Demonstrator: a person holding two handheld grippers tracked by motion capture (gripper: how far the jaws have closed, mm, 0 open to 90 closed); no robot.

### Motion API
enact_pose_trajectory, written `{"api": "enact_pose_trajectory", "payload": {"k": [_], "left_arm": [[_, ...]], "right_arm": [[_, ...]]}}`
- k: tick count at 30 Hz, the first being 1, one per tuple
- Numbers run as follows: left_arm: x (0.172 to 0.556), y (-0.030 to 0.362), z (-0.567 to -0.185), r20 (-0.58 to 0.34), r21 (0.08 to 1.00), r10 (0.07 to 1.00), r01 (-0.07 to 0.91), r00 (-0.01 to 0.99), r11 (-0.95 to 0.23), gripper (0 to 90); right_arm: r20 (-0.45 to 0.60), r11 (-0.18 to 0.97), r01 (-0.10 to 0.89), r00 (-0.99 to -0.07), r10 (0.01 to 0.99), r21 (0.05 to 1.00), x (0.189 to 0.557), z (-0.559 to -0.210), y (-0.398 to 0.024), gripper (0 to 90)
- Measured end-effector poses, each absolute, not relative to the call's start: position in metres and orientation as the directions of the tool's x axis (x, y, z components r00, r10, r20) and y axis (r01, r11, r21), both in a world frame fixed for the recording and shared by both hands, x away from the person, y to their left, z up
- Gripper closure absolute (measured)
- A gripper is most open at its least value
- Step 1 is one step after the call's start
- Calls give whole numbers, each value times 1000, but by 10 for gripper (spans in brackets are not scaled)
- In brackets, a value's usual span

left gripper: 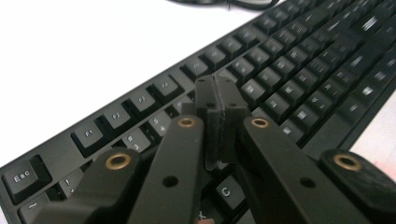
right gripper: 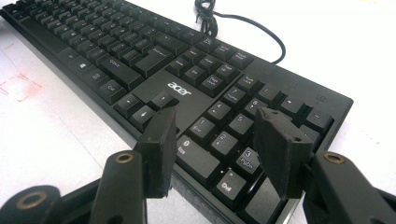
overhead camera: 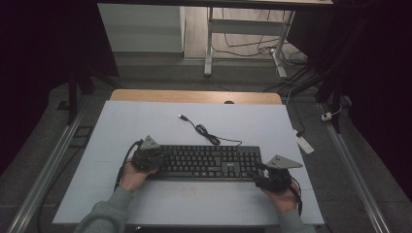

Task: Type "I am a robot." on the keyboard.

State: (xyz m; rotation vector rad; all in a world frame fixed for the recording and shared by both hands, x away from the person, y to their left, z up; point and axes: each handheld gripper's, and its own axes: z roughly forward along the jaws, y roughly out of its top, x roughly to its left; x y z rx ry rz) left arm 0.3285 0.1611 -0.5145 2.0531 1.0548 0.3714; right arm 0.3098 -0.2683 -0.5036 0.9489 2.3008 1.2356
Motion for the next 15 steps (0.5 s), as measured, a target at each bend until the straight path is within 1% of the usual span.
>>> {"api": "enact_pose_trajectory", "payload": {"k": [15], "left_arm": [[335,160,-526,-74,722,806,589,588,-364,889]], "right_arm": [[-5,395,390,-707,707,832,309,-504,-269,494]]}}
